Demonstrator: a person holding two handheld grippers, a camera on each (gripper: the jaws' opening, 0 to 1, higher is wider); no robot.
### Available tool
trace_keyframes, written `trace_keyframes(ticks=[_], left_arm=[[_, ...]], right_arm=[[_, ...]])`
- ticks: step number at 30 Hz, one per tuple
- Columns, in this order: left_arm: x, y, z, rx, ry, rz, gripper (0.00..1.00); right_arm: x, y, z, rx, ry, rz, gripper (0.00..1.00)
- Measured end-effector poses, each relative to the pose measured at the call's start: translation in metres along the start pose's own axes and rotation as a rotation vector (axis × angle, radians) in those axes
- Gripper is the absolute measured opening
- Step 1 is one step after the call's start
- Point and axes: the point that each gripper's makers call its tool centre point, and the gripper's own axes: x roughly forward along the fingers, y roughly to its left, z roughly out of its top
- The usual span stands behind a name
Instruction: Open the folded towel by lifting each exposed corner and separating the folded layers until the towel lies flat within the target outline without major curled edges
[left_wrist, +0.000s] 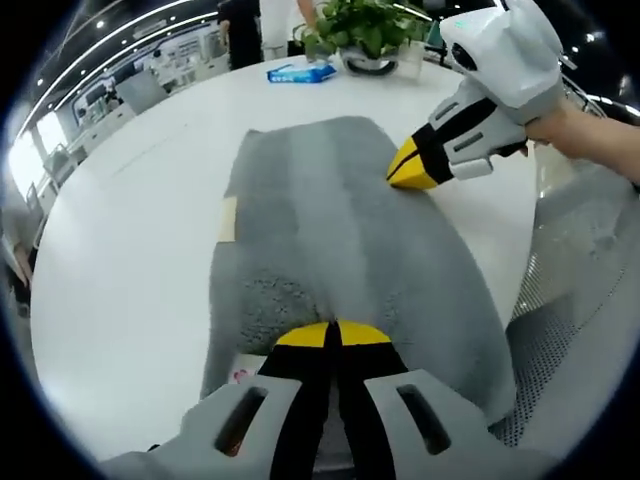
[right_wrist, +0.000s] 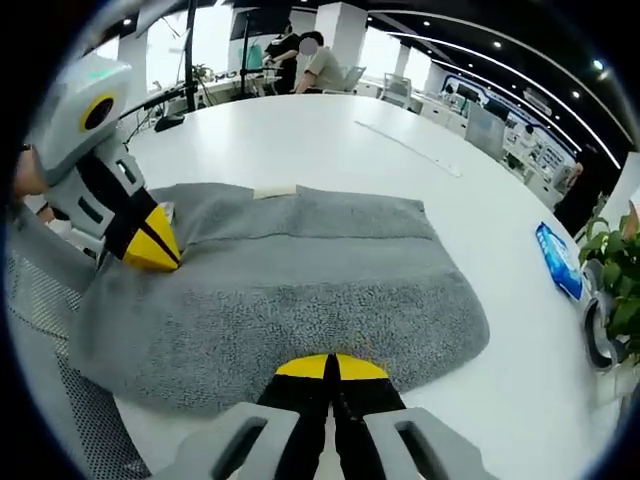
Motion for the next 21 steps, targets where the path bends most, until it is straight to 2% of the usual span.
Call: trace_keyframes(ticks=[10, 21], left_arm=[[0.001, -0.015, 0.001, 0.013, 0.021, -0.004, 0.00], [0.001, -0.023, 0.002, -0.001, 0.011, 0.000, 0.00]], right_arm=[[0.006, -0.008, 0.005, -0.054, 0.056, -0.018, 0.00], [0.011, -0.014, 0.008, -0.084, 0.098, -0.021, 0.00]])
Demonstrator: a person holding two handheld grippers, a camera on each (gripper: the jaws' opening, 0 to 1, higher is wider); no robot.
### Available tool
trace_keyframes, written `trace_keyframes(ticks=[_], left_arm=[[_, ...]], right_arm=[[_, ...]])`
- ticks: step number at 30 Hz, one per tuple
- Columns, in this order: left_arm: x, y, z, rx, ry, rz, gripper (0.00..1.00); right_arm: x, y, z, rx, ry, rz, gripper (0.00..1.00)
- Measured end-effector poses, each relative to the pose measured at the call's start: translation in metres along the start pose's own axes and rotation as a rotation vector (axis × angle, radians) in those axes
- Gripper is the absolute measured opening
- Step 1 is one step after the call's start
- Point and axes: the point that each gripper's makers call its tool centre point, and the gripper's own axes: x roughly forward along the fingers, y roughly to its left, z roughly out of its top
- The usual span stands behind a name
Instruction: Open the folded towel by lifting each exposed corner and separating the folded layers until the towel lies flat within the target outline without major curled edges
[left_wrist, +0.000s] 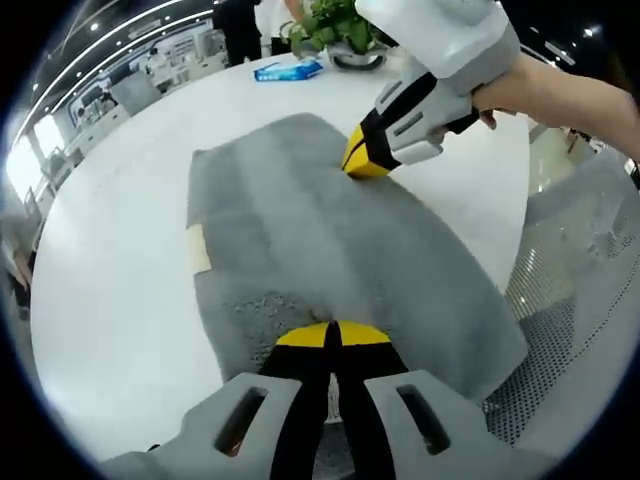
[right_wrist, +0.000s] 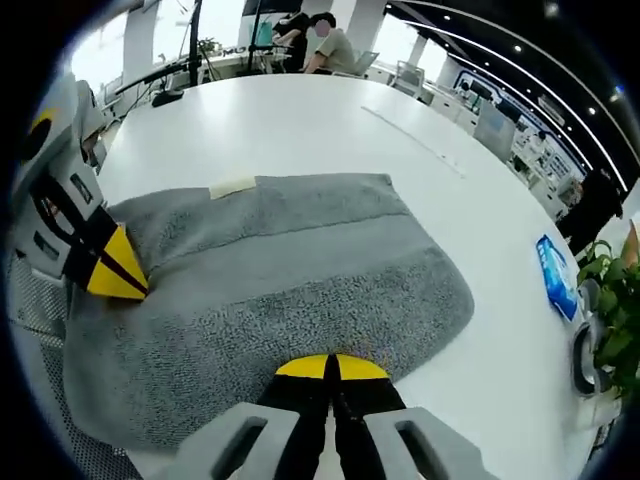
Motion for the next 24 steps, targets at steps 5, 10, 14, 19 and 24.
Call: trace_keyframes(ticks=[5, 10, 14, 19, 24], left_arm=[[0.001, -0.006, 0.001, 0.015, 0.001, 0.003, 0.00], [0.001, -0.009, 0.002, 0.007, -0.007, -0.008, 0.00], [0.001, -0.009, 0.002, -0.004, -0.015, -0.019, 0.00], [0.001, -0.008, 0.003, -0.071, -0.044, -0.054, 0.01], [-0.008, 0.008, 0.011, -0.318, -0.094, -0.105, 0.02]], right_arm=[[0.003, -0.003, 0.001, -0.005, 0.013, 0.001, 0.00], [0.007, -0.007, 0.003, -0.018, 0.024, -0.001, 0.00], [0.009, -0.010, 0.005, -0.031, 0.029, -0.007, 0.00], [0.009, -0.009, 0.006, -0.031, 0.012, -0.016, 0.00], [0.007, -0.010, 0.006, 0.071, -0.041, 0.002, 0.00]])
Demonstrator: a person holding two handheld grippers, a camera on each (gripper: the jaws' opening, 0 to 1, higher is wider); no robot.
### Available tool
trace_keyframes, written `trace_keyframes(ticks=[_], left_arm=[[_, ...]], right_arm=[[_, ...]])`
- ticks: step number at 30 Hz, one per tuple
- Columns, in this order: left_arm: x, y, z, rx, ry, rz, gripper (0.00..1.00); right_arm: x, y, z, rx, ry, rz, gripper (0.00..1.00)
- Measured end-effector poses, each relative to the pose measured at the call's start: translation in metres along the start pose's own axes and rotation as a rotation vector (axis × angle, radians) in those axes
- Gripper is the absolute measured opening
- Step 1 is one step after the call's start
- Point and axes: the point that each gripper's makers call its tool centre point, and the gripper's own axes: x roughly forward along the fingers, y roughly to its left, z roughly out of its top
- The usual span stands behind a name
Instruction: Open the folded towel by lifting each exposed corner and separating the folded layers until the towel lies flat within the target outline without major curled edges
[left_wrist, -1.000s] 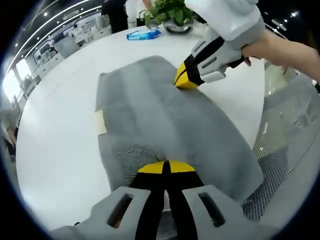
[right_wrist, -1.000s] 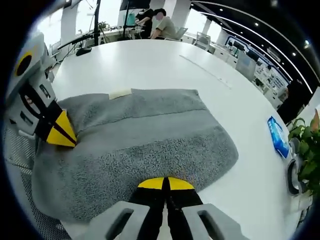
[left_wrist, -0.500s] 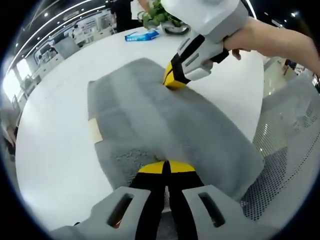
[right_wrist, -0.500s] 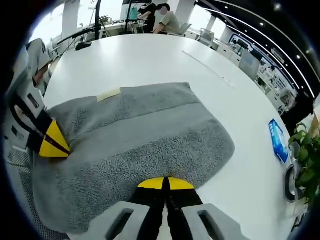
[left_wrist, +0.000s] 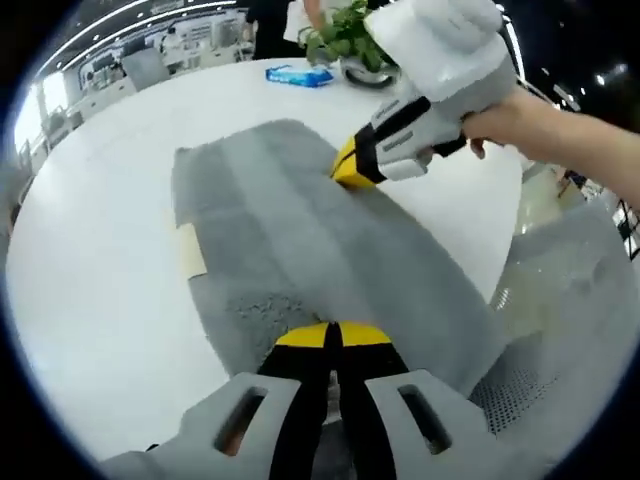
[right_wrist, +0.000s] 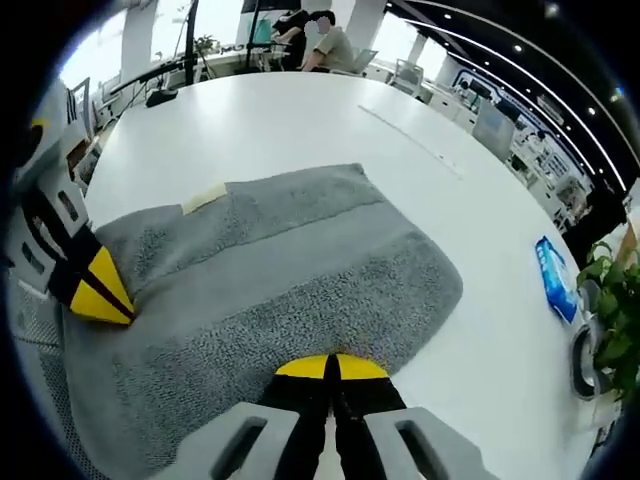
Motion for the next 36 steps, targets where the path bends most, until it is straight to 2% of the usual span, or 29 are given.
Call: trace_keyframes(ticks=[1, 2, 3, 4, 5, 7, 8, 9, 10, 12, 15, 16, 17, 18, 19, 22, 25, 28, 30, 32, 34, 35, 36], left_arm=[[-0.006, 0.012, 0.016, -0.009, -0.094, 0.046, 0.02], [-0.008, 0.015, 0.020, -0.014, -0.116, 0.054, 0.03], [-0.014, 0.024, 0.029, -0.063, -0.168, 0.077, 0.04], [-0.017, 0.029, 0.031, -0.103, -0.186, 0.090, 0.05], [-0.021, 0.039, 0.032, -0.142, -0.204, 0.129, 0.05], [-0.023, 0.056, 0.027, -0.150, -0.189, 0.201, 0.07], [-0.024, 0.063, 0.021, -0.137, -0.163, 0.244, 0.08], [-0.024, 0.065, 0.019, -0.126, -0.151, 0.255, 0.09], [-0.022, 0.065, 0.015, -0.141, -0.136, 0.261, 0.11], [-0.016, 0.064, 0.010, -0.153, -0.110, 0.243, 0.12], [-0.011, 0.066, 0.000, -0.142, -0.058, 0.253, 0.12], [-0.011, 0.065, 0.001, -0.145, -0.060, 0.249, 0.10], [-0.013, 0.060, 0.005, -0.158, -0.072, 0.221, 0.06], [-0.015, 0.061, 0.006, -0.164, -0.077, 0.230, 0.02], [-0.017, 0.061, 0.007, -0.130, -0.082, 0.242, 0.01], [-0.017, 0.052, 0.013, -0.075, -0.091, 0.222, 0.01], [-0.022, 0.045, 0.022, 0.052, -0.100, 0.250, 0.01], [-0.022, 0.027, 0.034, 0.156, -0.142, 0.211, 0.00], [-0.023, 0.023, 0.037, 0.220, -0.142, 0.226, 0.00], [-0.020, 0.014, 0.040, 0.298, -0.145, 0.209, 0.00], [-0.017, 0.004, 0.044, 0.390, -0.152, 0.207, 0.00], [-0.016, -0.004, 0.047, 0.464, -0.162, 0.213, 0.00], [-0.016, -0.006, 0.047, 0.480, -0.160, 0.213, 0.00]], right_arm=[[-0.002, 0.001, 0.000, 0.022, -0.012, 0.007, 0.00], [-0.002, 0.001, 0.000, 0.028, -0.017, 0.008, 0.00], [-0.003, 0.002, 0.000, 0.042, -0.032, 0.011, 0.00], [-0.004, 0.002, 0.000, 0.053, -0.042, 0.014, 0.00], [-0.006, 0.002, 0.000, 0.069, -0.061, 0.018, 0.00], [-0.011, 0.002, 0.000, 0.085, -0.084, 0.022, 0.00], [-0.016, 0.000, 0.002, 0.146, -0.111, 0.009, 0.02], [-0.019, -0.001, 0.005, 0.169, -0.138, 0.011, 0.05], [-0.025, 0.000, 0.009, 0.198, -0.180, 0.017, 0.07], [-0.036, 0.006, 0.012, 0.194, -0.214, 0.029, 0.06], [-0.046, 0.019, 0.012, 0.199, -0.239, 0.047, 0.05], [-0.049, 0.024, 0.013, 0.209, -0.251, 0.060, 0.05], [-0.052, 0.031, 0.014, 0.229, -0.269, 0.077, 0.05], [-0.054, 0.035, 0.014, 0.241, -0.275, 0.088, 0.04], [-0.056, 0.040, 0.014, 0.252, -0.280, 0.096, 0.04], [-0.061, 0.050, 0.016, 0.280, -0.299, 0.126, 0.04], [-0.063, 0.054, 0.018, 0.306, -0.309, 0.148, 0.04], [-0.065, 0.055, 0.023, 0.339, -0.330, 0.163, 0.03], [-0.065, 0.057, 0.025, 0.376, -0.334, 0.187, 0.03], [-0.064, 0.057, 0.029, 0.407, -0.344, 0.209, 0.04], [-0.063, 0.057, 0.032, 0.430, -0.350, 0.220, 0.04], [-0.063, 0.058, 0.035, 0.446, -0.357, 0.232, 0.04], [-0.063, 0.059, 0.036, 0.450, -0.358, 0.235, 0.04]])
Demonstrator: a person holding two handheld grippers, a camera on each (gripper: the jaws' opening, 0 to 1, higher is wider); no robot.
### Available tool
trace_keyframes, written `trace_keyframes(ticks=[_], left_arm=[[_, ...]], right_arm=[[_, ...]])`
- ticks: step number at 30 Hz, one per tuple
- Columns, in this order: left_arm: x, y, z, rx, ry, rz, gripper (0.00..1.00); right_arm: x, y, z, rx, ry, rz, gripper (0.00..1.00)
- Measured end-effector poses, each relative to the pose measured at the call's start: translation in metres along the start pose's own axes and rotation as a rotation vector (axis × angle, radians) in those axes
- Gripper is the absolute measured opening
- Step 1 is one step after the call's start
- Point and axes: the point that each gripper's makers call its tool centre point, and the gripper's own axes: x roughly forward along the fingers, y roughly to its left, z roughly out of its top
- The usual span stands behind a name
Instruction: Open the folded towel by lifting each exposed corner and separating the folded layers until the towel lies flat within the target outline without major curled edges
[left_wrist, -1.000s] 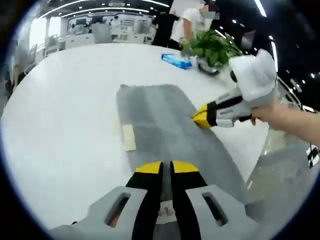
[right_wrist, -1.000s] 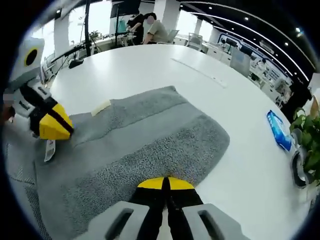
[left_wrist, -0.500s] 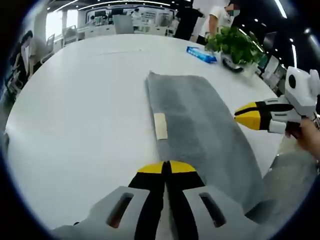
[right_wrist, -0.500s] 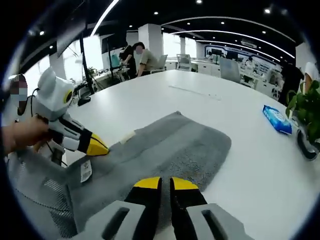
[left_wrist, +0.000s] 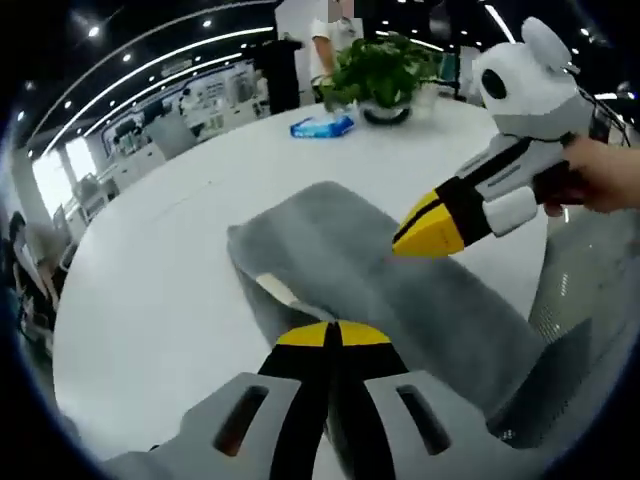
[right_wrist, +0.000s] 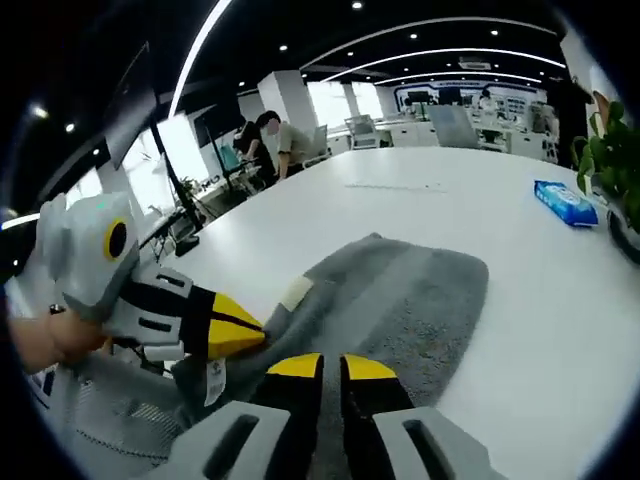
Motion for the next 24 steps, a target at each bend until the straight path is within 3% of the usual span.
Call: trace_keyframes(ticks=[5, 8, 13, 17, 21, 22, 24], left_arm=[[0.006, -0.040, 0.007, 0.374, 0.010, -0.046, 0.00], [0.013, -0.057, -0.001, 0.503, 0.046, -0.078, 0.00], [0.016, -0.061, -0.005, 0.561, 0.061, -0.077, 0.00], [0.018, -0.065, -0.008, 0.670, 0.075, -0.073, 0.01], [0.022, -0.074, -0.014, 0.826, 0.087, -0.083, 0.01], [0.022, -0.075, -0.013, 0.838, 0.080, -0.085, 0.01], [0.021, -0.073, -0.011, 0.768, 0.069, -0.093, 0.01]], right_arm=[[0.010, 0.009, 0.006, 0.065, -0.008, 0.034, 0.08], [0.014, 0.003, -0.004, 0.071, 0.035, -0.005, 0.09], [0.017, -0.004, -0.024, 0.096, 0.085, -0.027, 0.11], [0.018, 0.002, -0.023, 0.120, 0.081, -0.016, 0.13], [0.023, 0.006, -0.023, 0.067, 0.100, -0.031, 0.15], [0.023, 0.003, -0.025, 0.043, 0.113, -0.048, 0.12], [0.024, -0.003, -0.029, 0.011, 0.126, -0.078, 0.07]])
